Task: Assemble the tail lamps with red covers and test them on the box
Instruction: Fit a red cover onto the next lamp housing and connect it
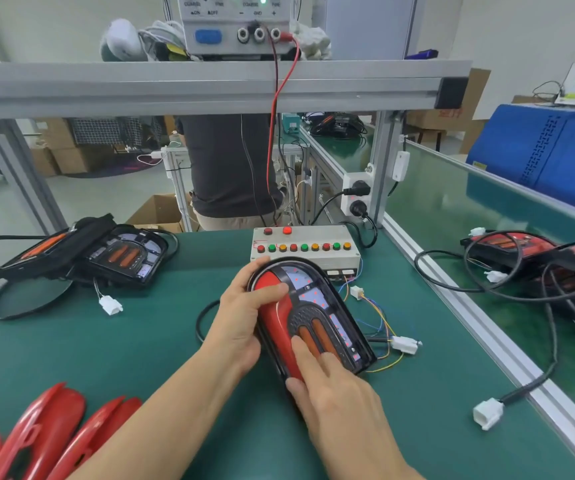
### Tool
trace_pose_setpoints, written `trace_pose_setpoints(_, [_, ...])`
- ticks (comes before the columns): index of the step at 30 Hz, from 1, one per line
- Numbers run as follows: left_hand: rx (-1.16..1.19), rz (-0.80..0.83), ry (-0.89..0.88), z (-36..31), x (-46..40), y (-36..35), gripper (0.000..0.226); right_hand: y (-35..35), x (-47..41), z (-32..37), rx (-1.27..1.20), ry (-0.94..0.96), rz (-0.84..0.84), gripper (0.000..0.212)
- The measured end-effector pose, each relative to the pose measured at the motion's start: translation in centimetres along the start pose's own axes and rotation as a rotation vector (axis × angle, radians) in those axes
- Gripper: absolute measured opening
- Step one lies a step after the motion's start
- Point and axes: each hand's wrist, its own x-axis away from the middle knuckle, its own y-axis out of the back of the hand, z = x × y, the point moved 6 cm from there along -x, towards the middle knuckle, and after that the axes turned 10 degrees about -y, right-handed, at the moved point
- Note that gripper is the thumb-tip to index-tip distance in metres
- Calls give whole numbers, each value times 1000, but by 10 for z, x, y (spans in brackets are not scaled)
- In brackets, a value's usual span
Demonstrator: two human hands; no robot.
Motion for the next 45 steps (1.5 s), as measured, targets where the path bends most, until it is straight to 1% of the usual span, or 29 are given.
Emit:
trace_pose_setpoints(1, [12,-23,-12,-2,-1,2,49,1,0,-4,-53,-18,37,57])
trace_pose_setpoints(2, [33,-54,-21,-5,-3,5,48,4,1,-12,-133,-69,102,45])
trace_pose_setpoints(3, [65,-87,-28,-9,-5,9,47,5,3,-22,-257,-177,207,31])
trace_pose_setpoints(4, [99,-112,-30,-12,-8,12,47,3,7,-34,-443,-342,344,21])
trace_pose_setpoints(6, [143,-132,-23,-17,-10,17,49,-8,20,-49,-794,-666,553,38])
trace_pose_setpoints(8, [151,-101,-3,-16,-6,12,54,-23,27,-43,-1187,-875,771,59])
trace_pose_setpoints(9, [150,-76,6,-14,-3,7,54,-27,25,-38,-1354,-924,826,64])
trace_pose_setpoints(10, [153,-52,10,-13,0,3,52,-30,23,-35,-1478,-950,838,63])
trace_pose_setpoints(13, [118,-14,6,-13,3,-1,44,-32,19,-34,-1674,-986,834,54])
trace_pose_setpoints(16, [80,12,6,-14,5,2,37,-30,18,-34,-1649,-913,853,46])
trace_pose_setpoints(19, [84,12,-8,-13,7,4,32,-32,17,-33,-1544,-866,800,44])
trace_pose_setpoints(22, [68,8,-22,-14,7,7,39,-32,16,-28,-1546,-840,781,40])
trace_pose_setpoints(24, [57,9,-26,-15,8,8,46,-32,16,-27,-1552,-838,775,39])
trace_pose_setpoints(25, [55,8,-24,-16,8,8,46,-32,17,-26,-1550,-835,773,39])
trace_pose_setpoints(30, [81,-1,0,-13,9,10,34,-32,20,-24,-1524,-828,784,39])
trace_pose_setpoints(34, [83,-14,-5,-12,12,9,38,-32,23,-23,-1543,-839,769,40])
trace_pose_setpoints(39, [76,-2,-14,-14,12,3,42,-31,25,-23,-1507,-855,724,24])
trace_pose_setpoints(42, [79,-11,10,-12,12,2,38,-31,27,-27,-1434,-881,645,14])
trace_pose_setpoints(45, [19,-2,51,-8,13,4,41,-32,28,-32,-1406,-915,623,17])
